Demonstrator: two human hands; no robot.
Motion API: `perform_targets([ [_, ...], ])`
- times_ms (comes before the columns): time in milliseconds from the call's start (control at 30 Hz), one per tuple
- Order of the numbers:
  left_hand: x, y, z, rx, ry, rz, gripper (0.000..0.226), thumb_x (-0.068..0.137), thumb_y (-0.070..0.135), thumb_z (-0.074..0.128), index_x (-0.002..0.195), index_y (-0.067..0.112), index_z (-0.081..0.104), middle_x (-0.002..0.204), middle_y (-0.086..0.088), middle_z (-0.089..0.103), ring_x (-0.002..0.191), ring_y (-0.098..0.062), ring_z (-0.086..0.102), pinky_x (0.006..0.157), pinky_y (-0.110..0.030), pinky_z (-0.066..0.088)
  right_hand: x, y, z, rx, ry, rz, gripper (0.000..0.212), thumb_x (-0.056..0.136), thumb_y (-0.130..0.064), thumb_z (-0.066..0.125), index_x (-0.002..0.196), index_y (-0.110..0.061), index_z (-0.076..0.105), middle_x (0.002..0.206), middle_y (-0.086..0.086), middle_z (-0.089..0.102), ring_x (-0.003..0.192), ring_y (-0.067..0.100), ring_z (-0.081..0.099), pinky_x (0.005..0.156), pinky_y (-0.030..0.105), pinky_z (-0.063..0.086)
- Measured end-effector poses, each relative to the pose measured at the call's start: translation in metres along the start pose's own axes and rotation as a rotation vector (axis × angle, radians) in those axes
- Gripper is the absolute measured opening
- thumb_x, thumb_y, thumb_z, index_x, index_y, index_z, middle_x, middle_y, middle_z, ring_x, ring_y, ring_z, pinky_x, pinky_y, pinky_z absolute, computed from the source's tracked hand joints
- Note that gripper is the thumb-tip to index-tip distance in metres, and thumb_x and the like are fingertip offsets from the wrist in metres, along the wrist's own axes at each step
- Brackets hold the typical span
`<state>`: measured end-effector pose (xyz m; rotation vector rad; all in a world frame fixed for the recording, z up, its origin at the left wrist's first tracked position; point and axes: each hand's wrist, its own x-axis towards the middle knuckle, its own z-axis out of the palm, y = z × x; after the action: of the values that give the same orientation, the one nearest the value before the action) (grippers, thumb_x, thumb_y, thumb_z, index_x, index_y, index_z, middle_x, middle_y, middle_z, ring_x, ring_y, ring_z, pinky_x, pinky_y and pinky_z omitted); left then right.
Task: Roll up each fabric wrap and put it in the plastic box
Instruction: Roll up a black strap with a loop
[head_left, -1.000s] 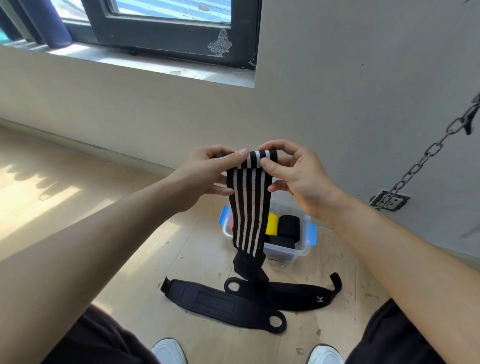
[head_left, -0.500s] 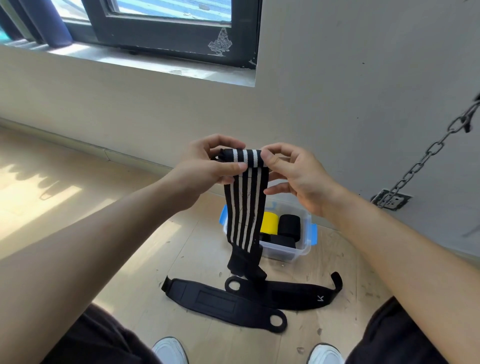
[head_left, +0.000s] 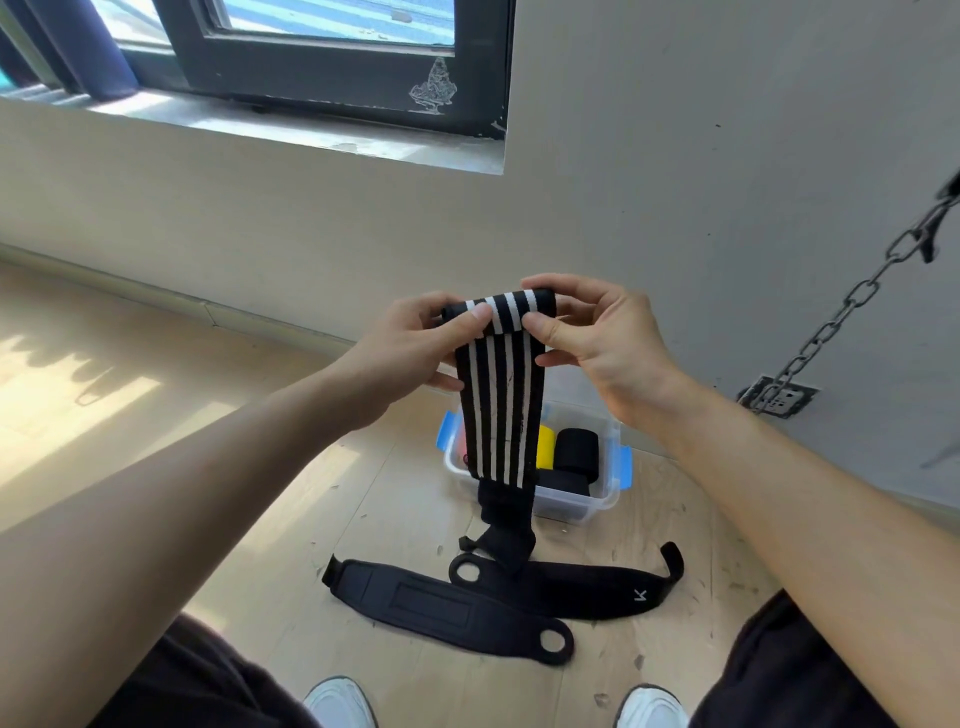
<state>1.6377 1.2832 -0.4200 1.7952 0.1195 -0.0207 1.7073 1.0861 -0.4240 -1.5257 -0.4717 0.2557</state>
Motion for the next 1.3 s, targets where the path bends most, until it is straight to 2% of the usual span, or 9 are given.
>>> perform_targets([
  [233, 0.0001, -0.0021, -0.0004, -0.077, 0.012, 0.038, 0.025, 0.100, 0.020, 0.064, 0.123, 0.010, 0.065, 0.101, -0.009, 0.072, 0.092, -0.022, 0.073, 0.062, -0.024, 0.058, -0.0004, -0.0014, -0.0011, -0.043, -0.028, -0.002, 0.035, 0.090, -0.003, 0.072, 0.123, -0.014, 0.069, 0.105, 0.006, 0.074, 0.093, 0.017, 0.074, 0.070, 0.031, 0.061],
  [333, 0.0008, -0.0006, 0.0001, -0.109, 0.045, 0.071, 0.028, 0.095, 0.012, 0.070, 0.123, 0.011, 0.066, 0.099, -0.007, 0.073, 0.090, -0.019, 0.073, 0.065, -0.026, 0.057, -0.0003, -0.0044, 0.0014, 0.009, -0.065, 0.076, 0.028, 0.098, -0.022, 0.063, 0.125, -0.014, 0.066, 0.109, 0.006, 0.074, 0.098, 0.019, 0.073, 0.068, 0.034, 0.061],
  [433, -0.0005, 0.0005, 0.0012, -0.107, 0.085, 0.104, 0.030, 0.090, 0.006, 0.075, 0.118, 0.012, 0.069, 0.101, -0.009, 0.075, 0.090, -0.019, 0.074, 0.068, -0.027, 0.057, 0.0008, -0.0043, 0.0021, -0.040, -0.093, 0.119, 0.038, 0.102, -0.043, 0.052, 0.118, -0.013, 0.069, 0.107, 0.008, 0.074, 0.094, 0.022, 0.074, 0.066, 0.033, 0.059],
  [500, -0.0018, 0.0003, 0.0014, -0.106, 0.100, 0.129, 0.030, 0.089, 0.005, 0.076, 0.116, 0.013, 0.071, 0.102, -0.010, 0.075, 0.088, -0.018, 0.074, 0.067, -0.025, 0.056, 0.0019, -0.0039, 0.0013, -0.093, -0.100, 0.120, 0.041, 0.101, -0.047, 0.050, 0.116, -0.015, 0.070, 0.104, 0.007, 0.075, 0.092, 0.022, 0.074, 0.066, 0.031, 0.059],
  [700, -0.0025, 0.0038, -0.0025, -0.137, 0.050, 0.087, 0.034, 0.089, 0.004, 0.074, 0.122, 0.012, 0.068, 0.104, -0.005, 0.073, 0.092, -0.016, 0.073, 0.067, -0.025, 0.057, 0.0017, -0.0026, -0.0007, -0.041, -0.102, 0.082, 0.030, 0.099, -0.030, 0.061, 0.117, -0.008, 0.070, 0.105, 0.013, 0.074, 0.088, 0.025, 0.074, 0.061, 0.031, 0.058],
  [867, -0.0017, 0.0038, 0.0015, -0.134, -0.066, -0.032, 0.036, 0.097, 0.032, 0.067, 0.130, 0.017, 0.063, 0.119, -0.007, 0.074, 0.105, -0.023, 0.074, 0.085, -0.040, 0.062, 0.0009, -0.0021, 0.0009, -0.008, -0.040, 0.059, 0.026, 0.098, -0.024, 0.065, 0.116, -0.008, 0.070, 0.099, 0.007, 0.076, 0.086, 0.020, 0.074, 0.057, 0.027, 0.056],
  [1033, -0.0025, 0.0037, 0.0038, -0.095, -0.040, -0.044, 0.037, 0.102, 0.040, 0.058, 0.125, 0.011, 0.063, 0.115, -0.012, 0.071, 0.097, -0.022, 0.075, 0.069, -0.031, 0.062, -0.0020, 0.0016, 0.0039, -0.037, -0.031, 0.016, 0.026, 0.098, -0.017, 0.063, 0.122, -0.007, 0.068, 0.103, 0.008, 0.075, 0.090, 0.016, 0.073, 0.056, 0.023, 0.055],
  [1167, -0.0038, -0.0022, 0.0021, -0.080, -0.014, -0.003, 0.030, 0.101, 0.028, 0.062, 0.125, 0.011, 0.062, 0.108, -0.011, 0.070, 0.092, -0.018, 0.075, 0.060, -0.022, 0.056, -0.0025, 0.0030, 0.0047, -0.061, -0.073, 0.031, 0.031, 0.097, -0.009, 0.064, 0.128, -0.013, 0.066, 0.112, 0.015, 0.073, 0.095, 0.017, 0.072, 0.060, 0.026, 0.058],
  [1300, -0.0014, -0.0038, -0.0008, -0.093, 0.028, 0.030, 0.029, 0.097, 0.018, 0.069, 0.125, 0.015, 0.065, 0.106, -0.009, 0.070, 0.094, -0.021, 0.073, 0.056, -0.024, 0.054, -0.0018, -0.0018, 0.0026, -0.039, -0.135, 0.085, 0.034, 0.098, -0.012, 0.064, 0.131, -0.017, 0.064, 0.114, 0.011, 0.073, 0.096, 0.018, 0.073, 0.065, 0.032, 0.062],
])
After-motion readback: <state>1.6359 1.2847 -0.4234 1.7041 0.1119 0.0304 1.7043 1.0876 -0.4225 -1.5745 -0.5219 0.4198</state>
